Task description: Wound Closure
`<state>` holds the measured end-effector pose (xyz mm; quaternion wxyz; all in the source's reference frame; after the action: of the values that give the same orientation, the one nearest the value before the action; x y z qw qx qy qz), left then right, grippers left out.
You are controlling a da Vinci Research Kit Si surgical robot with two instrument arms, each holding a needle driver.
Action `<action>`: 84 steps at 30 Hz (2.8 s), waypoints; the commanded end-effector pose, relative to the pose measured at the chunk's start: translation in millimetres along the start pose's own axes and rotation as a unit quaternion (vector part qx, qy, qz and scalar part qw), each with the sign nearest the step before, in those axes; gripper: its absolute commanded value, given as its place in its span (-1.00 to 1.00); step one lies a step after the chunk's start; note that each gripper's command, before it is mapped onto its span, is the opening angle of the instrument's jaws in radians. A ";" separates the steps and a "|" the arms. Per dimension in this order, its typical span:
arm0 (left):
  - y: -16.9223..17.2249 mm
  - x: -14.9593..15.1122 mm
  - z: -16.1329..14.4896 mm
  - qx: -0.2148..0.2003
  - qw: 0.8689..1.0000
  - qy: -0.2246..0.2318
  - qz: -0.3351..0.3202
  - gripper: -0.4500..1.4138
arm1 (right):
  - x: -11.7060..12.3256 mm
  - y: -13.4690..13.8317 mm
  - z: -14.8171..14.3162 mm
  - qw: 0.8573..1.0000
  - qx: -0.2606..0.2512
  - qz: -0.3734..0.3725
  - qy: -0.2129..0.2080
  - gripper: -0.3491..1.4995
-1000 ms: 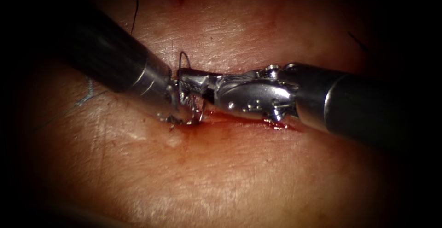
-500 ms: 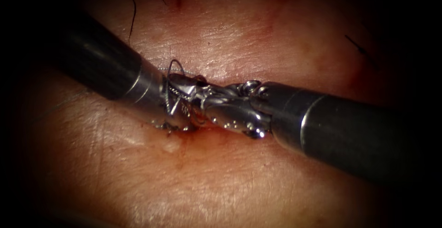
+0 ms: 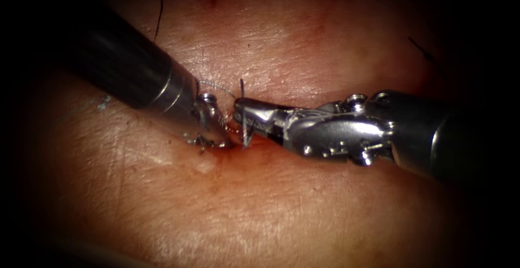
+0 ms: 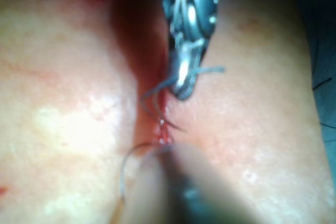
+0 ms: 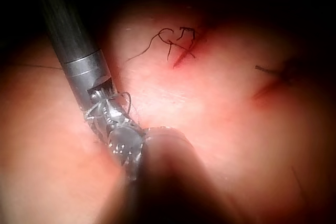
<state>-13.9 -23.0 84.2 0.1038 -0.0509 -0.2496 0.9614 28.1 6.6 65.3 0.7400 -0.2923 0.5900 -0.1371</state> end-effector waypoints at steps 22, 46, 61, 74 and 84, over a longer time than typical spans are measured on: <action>0.4 -0.2 1.0 -0.001 1.000 -0.001 -0.002 -0.48 | -2.1 -0.3 -0.4 0.997 -0.036 0.063 0.014 -1.00; 1.1 0.1 2.4 -0.004 1.000 0.001 -0.030 -0.50 | -1.2 -4.9 1.4 0.953 -0.112 0.150 -0.238 -1.00; 1.2 -0.7 2.4 -0.004 0.999 0.001 -0.032 -0.50 | -1.8 -3.0 2.3 0.947 -0.128 0.165 -0.243 -1.00; 1.3 -0.9 2.3 -0.004 0.999 0.001 -0.043 -0.44 | -1.7 -7.0 5.9 0.953 -0.135 0.113 -0.247 -1.00; 1.4 -2.3 2.1 -0.005 0.999 0.002 -0.050 -0.37 | -1.5 -7.4 5.5 0.962 -0.145 0.058 -0.223 -1.00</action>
<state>-12.1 -24.8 84.9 0.1513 -0.0420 -0.2551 0.9541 33.0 3.2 70.8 0.7983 -0.3975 0.4504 0.0436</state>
